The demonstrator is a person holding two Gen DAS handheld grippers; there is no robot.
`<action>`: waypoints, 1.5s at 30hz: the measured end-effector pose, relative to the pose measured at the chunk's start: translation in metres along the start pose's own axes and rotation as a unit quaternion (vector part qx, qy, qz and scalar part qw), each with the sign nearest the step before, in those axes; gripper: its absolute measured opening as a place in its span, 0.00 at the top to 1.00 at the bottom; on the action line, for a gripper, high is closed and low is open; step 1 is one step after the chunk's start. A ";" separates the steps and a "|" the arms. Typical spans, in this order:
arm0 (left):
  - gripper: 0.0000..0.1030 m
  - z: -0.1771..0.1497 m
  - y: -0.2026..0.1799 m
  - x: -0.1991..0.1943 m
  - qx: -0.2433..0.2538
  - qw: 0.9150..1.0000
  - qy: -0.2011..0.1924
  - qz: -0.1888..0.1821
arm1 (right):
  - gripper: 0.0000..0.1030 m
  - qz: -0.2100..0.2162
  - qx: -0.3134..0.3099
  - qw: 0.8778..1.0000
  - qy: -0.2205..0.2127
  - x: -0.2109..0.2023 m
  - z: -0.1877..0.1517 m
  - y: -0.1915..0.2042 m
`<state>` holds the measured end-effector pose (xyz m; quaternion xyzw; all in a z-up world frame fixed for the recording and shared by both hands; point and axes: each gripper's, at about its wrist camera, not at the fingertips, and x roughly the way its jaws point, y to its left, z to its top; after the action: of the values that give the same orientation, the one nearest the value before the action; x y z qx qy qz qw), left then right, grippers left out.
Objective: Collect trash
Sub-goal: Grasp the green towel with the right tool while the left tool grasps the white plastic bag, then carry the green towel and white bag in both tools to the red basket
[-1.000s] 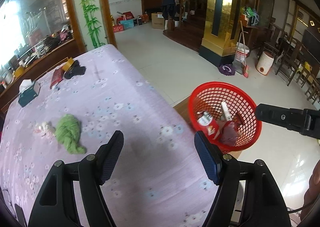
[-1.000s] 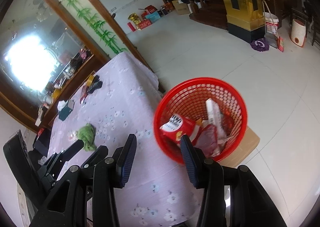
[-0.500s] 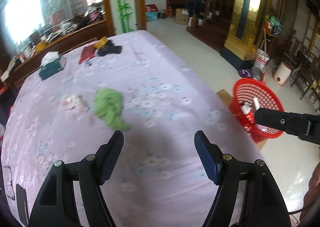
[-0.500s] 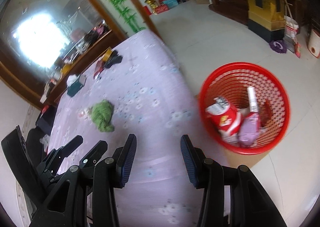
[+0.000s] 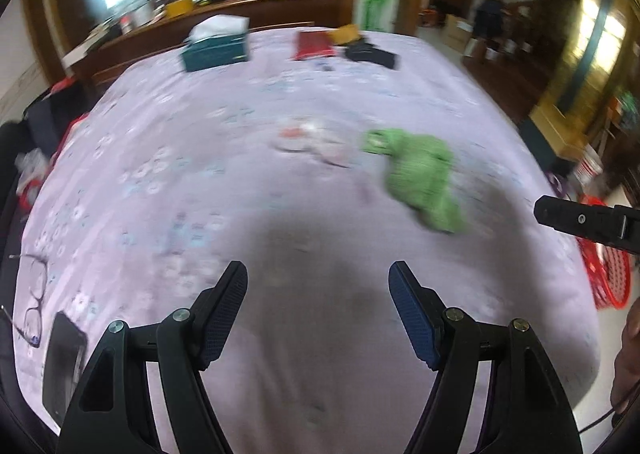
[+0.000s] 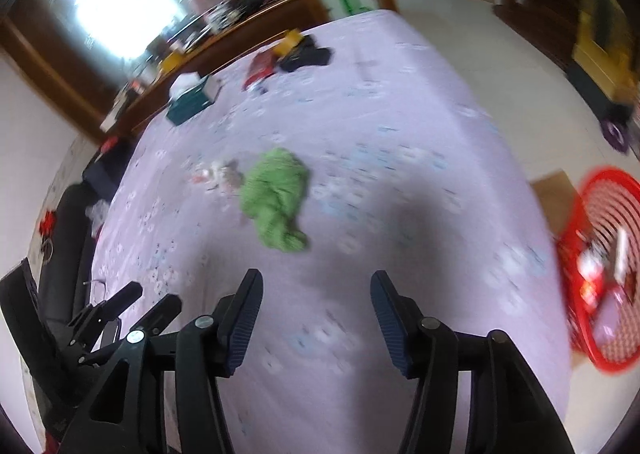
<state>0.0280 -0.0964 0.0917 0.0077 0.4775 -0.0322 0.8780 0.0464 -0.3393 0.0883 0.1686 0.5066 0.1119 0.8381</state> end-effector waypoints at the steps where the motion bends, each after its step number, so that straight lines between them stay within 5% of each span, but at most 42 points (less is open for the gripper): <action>1: 0.30 0.006 0.012 0.004 -0.009 1.000 0.000 0.004 | 0.36 0.004 -0.007 1.000 0.004 0.011 0.007 0.007; 10: 0.30 0.060 0.061 0.044 -0.073 0.997 0.017 -0.017 | 0.30 -0.008 -0.017 0.999 0.044 0.103 0.050 0.035; 16: 0.30 0.089 0.049 0.069 -0.096 0.994 0.019 -0.049 | 0.30 -0.021 -0.015 0.998 0.052 0.130 0.060 0.032; 20: 0.30 0.102 0.037 0.088 -0.109 0.991 0.032 -0.066 | 0.40 -0.011 -0.020 0.998 0.055 0.136 0.061 0.034; 24: 0.30 0.111 0.029 0.102 -0.117 0.990 0.040 -0.073 | 0.53 0.009 -0.034 0.998 0.044 0.123 0.058 0.032; 35: 0.30 0.123 0.008 0.156 -0.114 0.991 0.061 -0.042 | 0.54 0.031 -0.039 0.999 -0.004 0.040 0.020 0.017; 39: 0.56 0.120 0.007 0.165 -0.107 0.991 0.064 -0.042 | 0.54 0.031 -0.039 0.999 -0.014 0.017 0.007 0.012; 45: 0.59 0.106 -0.006 0.139 -0.072 0.996 0.036 -0.036 | 0.54 0.020 -0.033 0.999 -0.026 -0.002 -0.006 0.000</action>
<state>0.1921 -0.1135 0.0327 -0.0713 0.5102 -0.0286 0.8566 0.0403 -0.3389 0.0881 0.1537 0.4770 0.1403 0.8539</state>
